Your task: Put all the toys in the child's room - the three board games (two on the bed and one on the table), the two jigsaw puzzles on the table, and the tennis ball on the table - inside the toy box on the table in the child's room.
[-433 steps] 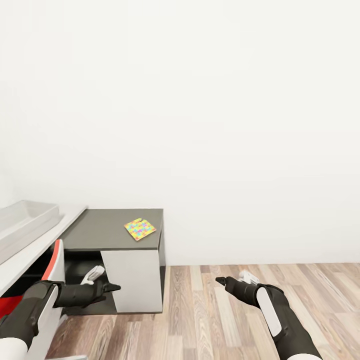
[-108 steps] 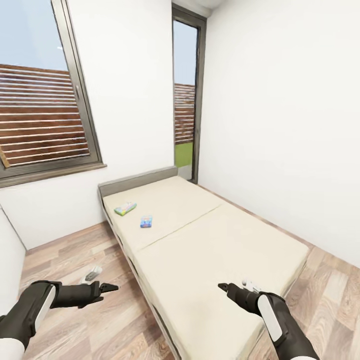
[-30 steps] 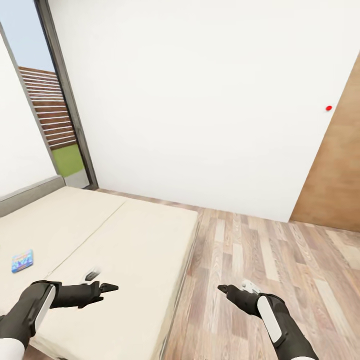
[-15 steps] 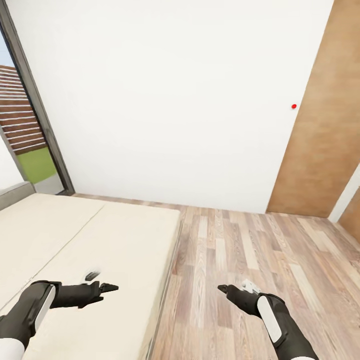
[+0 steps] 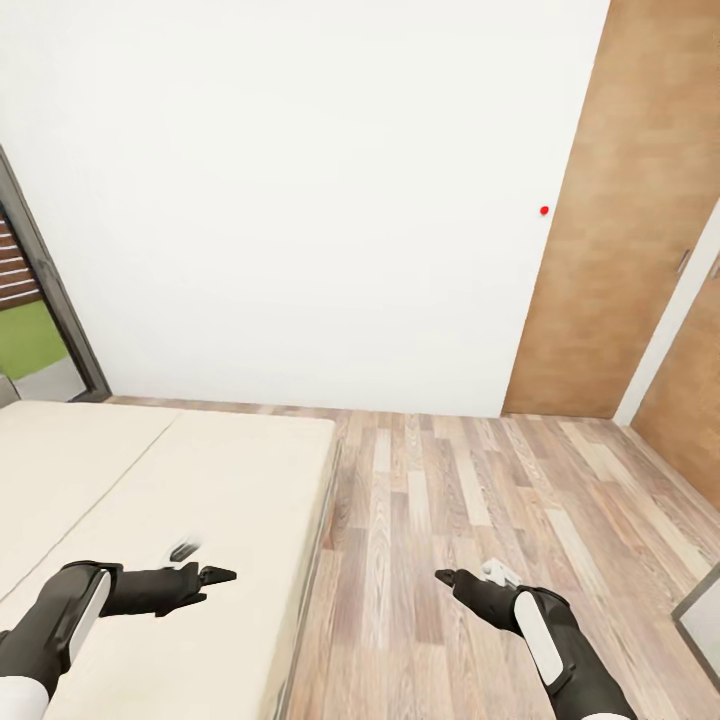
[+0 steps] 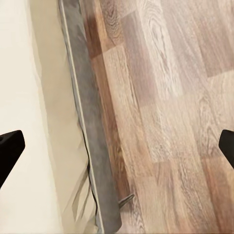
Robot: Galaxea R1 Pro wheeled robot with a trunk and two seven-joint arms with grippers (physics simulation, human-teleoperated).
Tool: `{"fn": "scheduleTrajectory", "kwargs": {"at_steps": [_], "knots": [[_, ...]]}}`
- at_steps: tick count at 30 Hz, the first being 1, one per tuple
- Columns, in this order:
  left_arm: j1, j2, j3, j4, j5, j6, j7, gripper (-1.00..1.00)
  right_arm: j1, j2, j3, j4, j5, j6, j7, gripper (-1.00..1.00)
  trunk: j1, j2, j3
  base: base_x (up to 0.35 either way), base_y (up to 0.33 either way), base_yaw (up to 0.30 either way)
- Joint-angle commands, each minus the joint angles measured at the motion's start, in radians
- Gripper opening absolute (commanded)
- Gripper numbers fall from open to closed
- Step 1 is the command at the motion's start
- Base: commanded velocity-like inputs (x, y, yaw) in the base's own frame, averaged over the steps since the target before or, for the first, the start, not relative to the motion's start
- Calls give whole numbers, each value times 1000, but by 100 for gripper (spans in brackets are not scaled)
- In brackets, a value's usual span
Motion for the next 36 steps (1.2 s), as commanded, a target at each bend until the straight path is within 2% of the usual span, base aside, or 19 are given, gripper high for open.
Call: {"fn": "scheduleTrajectory", "kwargs": {"at_steps": [1,24,36], "knots": [[-1,0,1,0,2,8,-2,100,-1,1,-5,-1,4,6,5,100,0,-1,-1,0,128,-32],[-1,2,1,0,2,8,-2,100,-1,2,-2,0,5,2,1,100,0,-1,-1,0,45,-4],[-1,5,1,0,2,8,-2,100,-1,2,-2,0,4,1,1,100,0,-1,-1,0,215,0]]}}
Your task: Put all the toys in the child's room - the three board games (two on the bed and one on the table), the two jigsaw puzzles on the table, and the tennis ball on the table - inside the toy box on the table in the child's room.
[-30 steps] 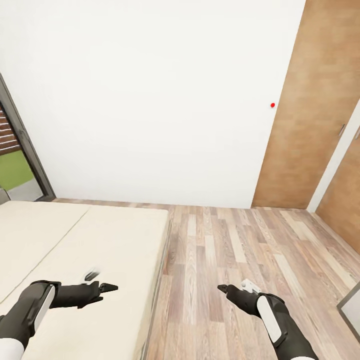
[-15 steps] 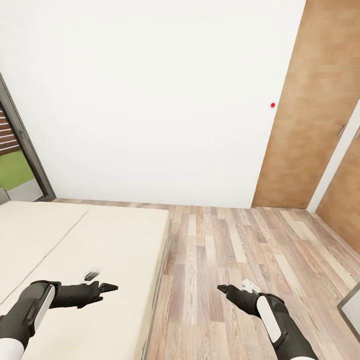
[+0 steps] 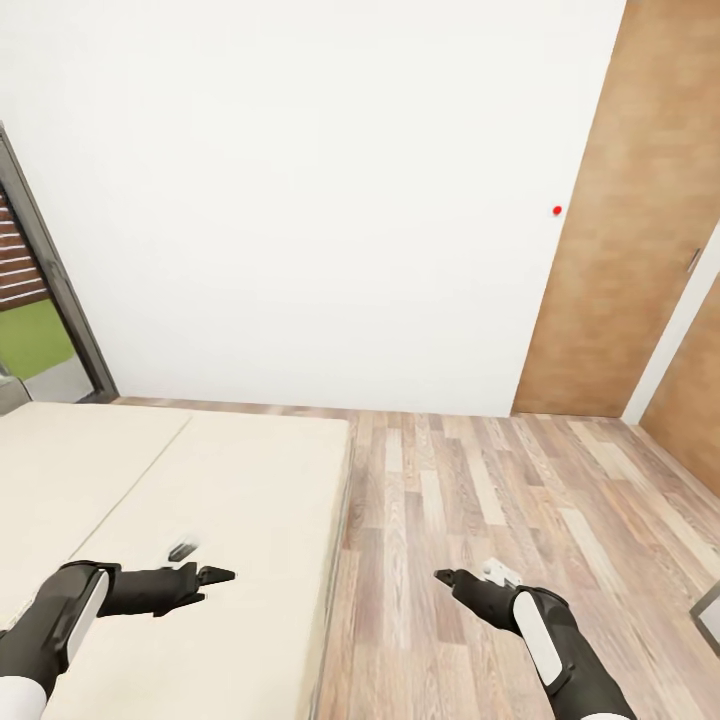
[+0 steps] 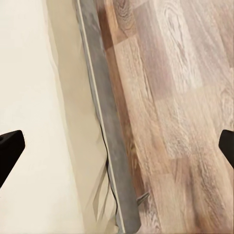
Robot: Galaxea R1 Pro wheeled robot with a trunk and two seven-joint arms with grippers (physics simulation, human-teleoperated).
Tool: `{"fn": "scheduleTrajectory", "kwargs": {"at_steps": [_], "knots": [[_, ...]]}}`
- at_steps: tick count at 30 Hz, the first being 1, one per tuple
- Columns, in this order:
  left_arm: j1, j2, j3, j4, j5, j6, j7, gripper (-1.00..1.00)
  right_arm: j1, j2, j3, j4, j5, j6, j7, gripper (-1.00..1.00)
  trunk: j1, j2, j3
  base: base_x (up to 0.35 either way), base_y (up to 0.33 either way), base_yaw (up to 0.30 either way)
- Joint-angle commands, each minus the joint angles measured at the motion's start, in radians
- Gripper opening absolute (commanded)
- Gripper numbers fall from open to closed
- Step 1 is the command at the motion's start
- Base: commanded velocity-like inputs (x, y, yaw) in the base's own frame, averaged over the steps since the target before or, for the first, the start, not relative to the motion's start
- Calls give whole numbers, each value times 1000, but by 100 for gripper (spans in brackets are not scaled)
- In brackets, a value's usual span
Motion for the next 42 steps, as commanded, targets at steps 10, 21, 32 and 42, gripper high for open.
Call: {"fn": "scheduleTrajectory", "kwargs": {"at_steps": [10,21,32,42], "knots": [[-1,1,1,0,2,7,-2,100,-1,1,-7,-1,4,8,5,100,0,-1,-1,0,279,-2],[-1,1,1,0,2,7,-2,100,-1,1,-7,-1,3,8,5,100,0,-1,4,0,282,-94],[-1,1,1,0,2,7,-2,100,-1,1,-7,-1,3,8,5,100,0,-1,5,0,282,-11],[-1,1,1,0,2,7,-2,100,-1,1,-7,-1,3,8,5,100,0,-1,5,0,282,0]]}}
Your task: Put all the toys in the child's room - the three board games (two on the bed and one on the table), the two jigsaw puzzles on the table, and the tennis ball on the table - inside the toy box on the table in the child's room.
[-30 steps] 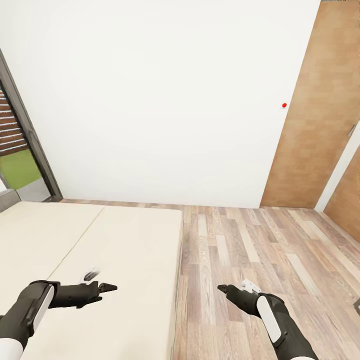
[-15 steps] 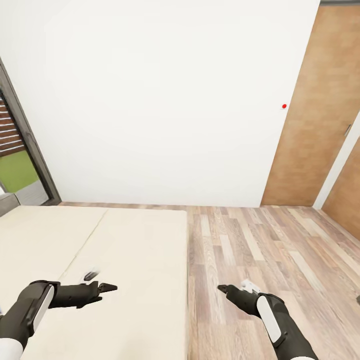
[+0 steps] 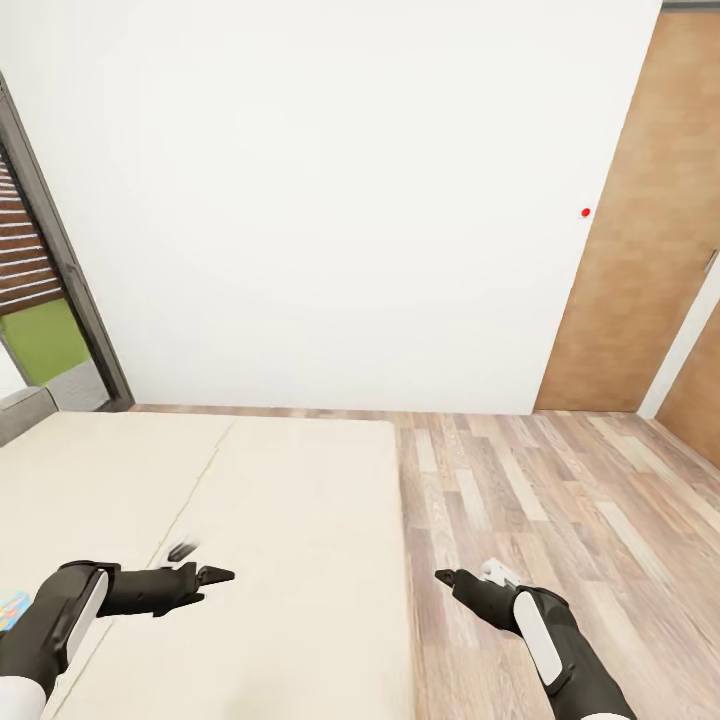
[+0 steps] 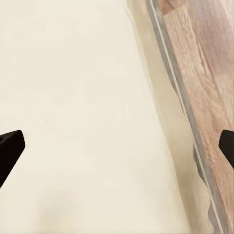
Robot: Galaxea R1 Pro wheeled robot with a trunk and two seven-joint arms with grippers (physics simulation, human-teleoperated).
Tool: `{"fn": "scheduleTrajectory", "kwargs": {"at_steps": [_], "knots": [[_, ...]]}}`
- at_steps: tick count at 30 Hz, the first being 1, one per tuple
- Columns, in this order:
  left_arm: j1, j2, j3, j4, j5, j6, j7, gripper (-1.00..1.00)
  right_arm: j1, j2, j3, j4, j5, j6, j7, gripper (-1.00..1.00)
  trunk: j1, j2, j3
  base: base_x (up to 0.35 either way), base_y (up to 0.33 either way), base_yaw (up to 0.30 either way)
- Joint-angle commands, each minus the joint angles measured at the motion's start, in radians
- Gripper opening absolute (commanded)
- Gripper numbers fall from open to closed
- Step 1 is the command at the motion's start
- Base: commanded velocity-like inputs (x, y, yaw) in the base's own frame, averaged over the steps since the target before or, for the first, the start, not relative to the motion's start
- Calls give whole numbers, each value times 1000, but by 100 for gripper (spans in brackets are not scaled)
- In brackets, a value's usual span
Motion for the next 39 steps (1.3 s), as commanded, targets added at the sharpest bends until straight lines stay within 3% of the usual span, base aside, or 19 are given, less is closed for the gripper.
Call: {"fn": "scheduleTrajectory", "kwargs": {"at_steps": [1,39], "knots": [[-1,0,1,0,2,7,-2,100,-1,1,-5,-1,4,7,5,100,0,-1,-1,0,282,0],[-1,0,1,0,2,7,-2,100,-1,1,-5,-1,4,7,5,100,0,-1,-1,8,278,0]]}}
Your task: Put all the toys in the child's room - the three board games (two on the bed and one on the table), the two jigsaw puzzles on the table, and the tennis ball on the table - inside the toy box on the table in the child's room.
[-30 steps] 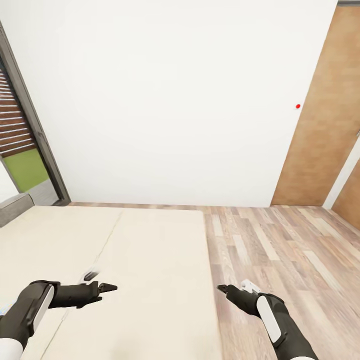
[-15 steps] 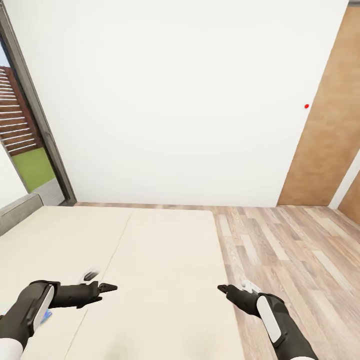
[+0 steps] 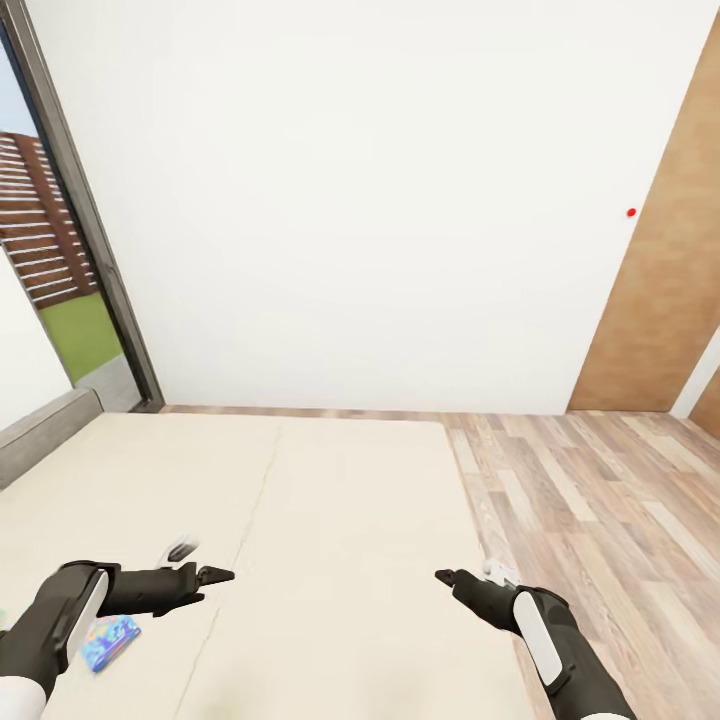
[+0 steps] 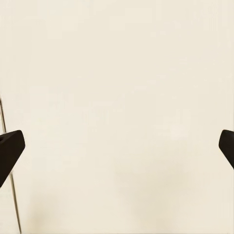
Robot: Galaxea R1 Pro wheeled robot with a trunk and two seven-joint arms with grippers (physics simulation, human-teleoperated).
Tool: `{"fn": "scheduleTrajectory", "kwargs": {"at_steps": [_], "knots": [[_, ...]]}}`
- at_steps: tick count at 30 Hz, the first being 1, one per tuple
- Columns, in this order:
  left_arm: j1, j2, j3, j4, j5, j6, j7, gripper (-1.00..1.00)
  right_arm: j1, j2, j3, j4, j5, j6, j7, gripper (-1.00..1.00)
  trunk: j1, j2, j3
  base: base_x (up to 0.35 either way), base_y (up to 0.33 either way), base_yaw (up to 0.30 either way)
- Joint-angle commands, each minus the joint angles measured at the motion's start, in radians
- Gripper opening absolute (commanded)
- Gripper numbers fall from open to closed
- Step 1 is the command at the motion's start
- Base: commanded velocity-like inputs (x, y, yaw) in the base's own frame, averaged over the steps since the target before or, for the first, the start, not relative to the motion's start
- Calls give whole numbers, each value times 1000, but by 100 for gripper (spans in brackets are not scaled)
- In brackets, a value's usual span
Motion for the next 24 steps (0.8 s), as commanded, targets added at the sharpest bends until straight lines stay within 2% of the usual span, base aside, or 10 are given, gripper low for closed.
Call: {"fn": "scheduleTrajectory", "kwargs": {"at_steps": [1,24], "knots": [[-1,0,1,0,2,7,-2,100,-1,1,-5,-1,4,6,5,100,0,-1,-1,86,220,0],[-1,0,2,0,2,7,-2,100,-1,1,-6,-1,4,6,5,100,0,-1,-1,79,113,0]]}}
